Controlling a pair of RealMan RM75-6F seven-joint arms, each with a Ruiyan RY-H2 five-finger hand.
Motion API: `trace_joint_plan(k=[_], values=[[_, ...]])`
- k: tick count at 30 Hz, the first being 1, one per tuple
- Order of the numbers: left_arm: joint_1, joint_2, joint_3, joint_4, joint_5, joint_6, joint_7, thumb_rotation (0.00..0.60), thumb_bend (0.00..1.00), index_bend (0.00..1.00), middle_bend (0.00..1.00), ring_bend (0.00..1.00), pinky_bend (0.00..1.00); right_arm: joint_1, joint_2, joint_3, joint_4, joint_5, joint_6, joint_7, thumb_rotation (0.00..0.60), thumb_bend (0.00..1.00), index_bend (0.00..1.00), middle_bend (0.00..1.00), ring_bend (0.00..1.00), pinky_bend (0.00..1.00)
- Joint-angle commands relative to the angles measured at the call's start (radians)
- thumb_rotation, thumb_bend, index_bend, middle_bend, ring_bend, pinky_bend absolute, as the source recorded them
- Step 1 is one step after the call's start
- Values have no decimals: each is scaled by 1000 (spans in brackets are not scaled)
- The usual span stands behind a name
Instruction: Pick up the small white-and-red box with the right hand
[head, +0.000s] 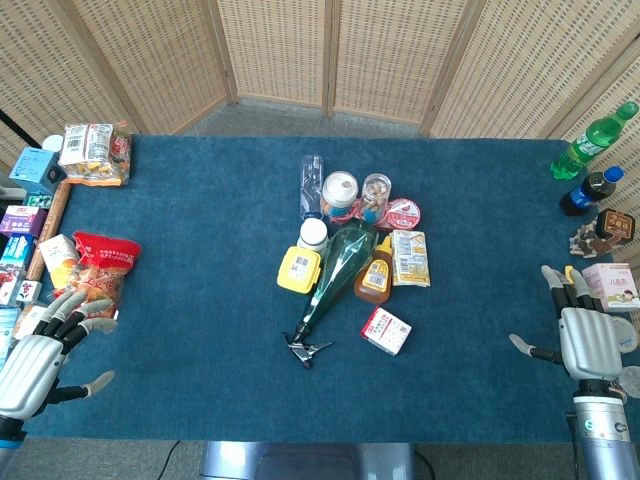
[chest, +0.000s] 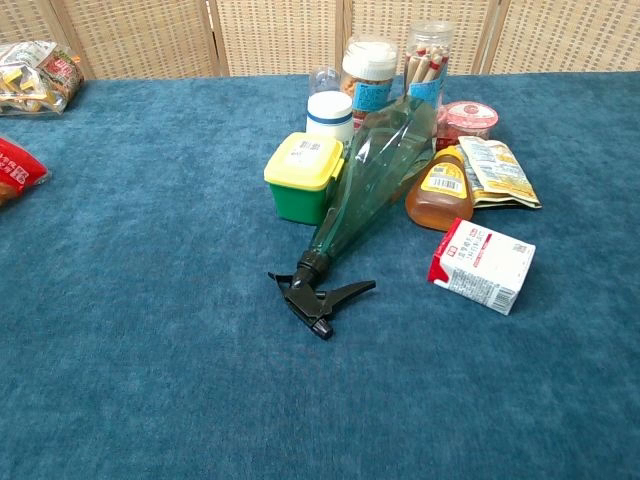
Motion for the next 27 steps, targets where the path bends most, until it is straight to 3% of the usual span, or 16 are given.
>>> trace_joint_plan(k=[1,13,21,27], values=[[-2,-2,0,2,-4,-5,-2,600,242,312,208,2,0,4,0,0,-6,2,-11,11,477,98,0,143,0,170],[-2,2,-2,7,6,5,-9,600,240,311,207,2,0,2,20,-13,-21,-21,-31,60,478,98,0,143,0,169],[-20,10,-14,0,7,-7,-16,600,242,311,206,2,0,30,44,-39,-53,-57,-106,97,475,98,0,132,0,169],[-44,29,-23,-6,5,-29,-37,600,242,309,206,2,0,55,33,-55,-81,-72,-152,80,475,90,0,63,0,145]])
